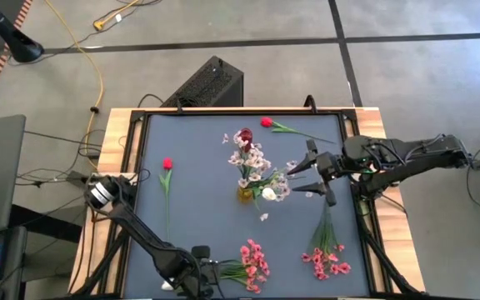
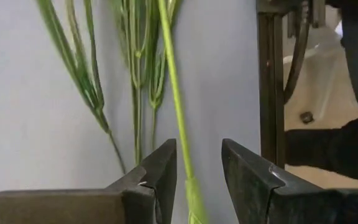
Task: Sort flowers into vase by color
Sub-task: Put the white flower into the yellow flower vase
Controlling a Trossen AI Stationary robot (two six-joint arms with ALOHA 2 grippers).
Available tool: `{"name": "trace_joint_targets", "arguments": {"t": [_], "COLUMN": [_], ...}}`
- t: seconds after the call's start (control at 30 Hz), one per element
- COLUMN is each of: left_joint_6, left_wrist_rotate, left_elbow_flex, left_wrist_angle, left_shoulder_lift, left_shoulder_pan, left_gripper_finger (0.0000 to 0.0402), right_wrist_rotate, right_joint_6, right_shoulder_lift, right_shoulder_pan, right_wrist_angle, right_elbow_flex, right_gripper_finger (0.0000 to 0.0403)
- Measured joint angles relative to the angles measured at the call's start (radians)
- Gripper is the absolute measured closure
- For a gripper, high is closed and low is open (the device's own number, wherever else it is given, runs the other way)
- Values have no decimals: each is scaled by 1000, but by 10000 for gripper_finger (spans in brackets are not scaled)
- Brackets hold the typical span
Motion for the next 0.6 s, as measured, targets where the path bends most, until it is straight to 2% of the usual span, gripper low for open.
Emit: {"name": "trace_joint_targets", "arguments": {"t": [0.13, 0.4, 0.6], "left_joint_6": [-21, -21, 33], "left_wrist_rotate": [-15, 27, 11], "left_elbow_flex": [-1, 0, 0], "left_wrist_angle": [-4, -5, -3], "left_shoulder_lift": [20, 62, 57], "left_shoulder_pan": [-2, -1, 1], "left_gripper_finger": [288, 288, 293], "right_wrist_rotate": [0, 1, 1], "right_joint_6": [-4, -19, -40], "right_shoulder_lift": [0, 0, 0], "right_shoulder_pan": [0, -1, -3], "right_wrist_angle": [0, -4, -1], "right_elbow_flex": [0, 0, 0], "right_gripper_finger": [155, 155, 155]}}
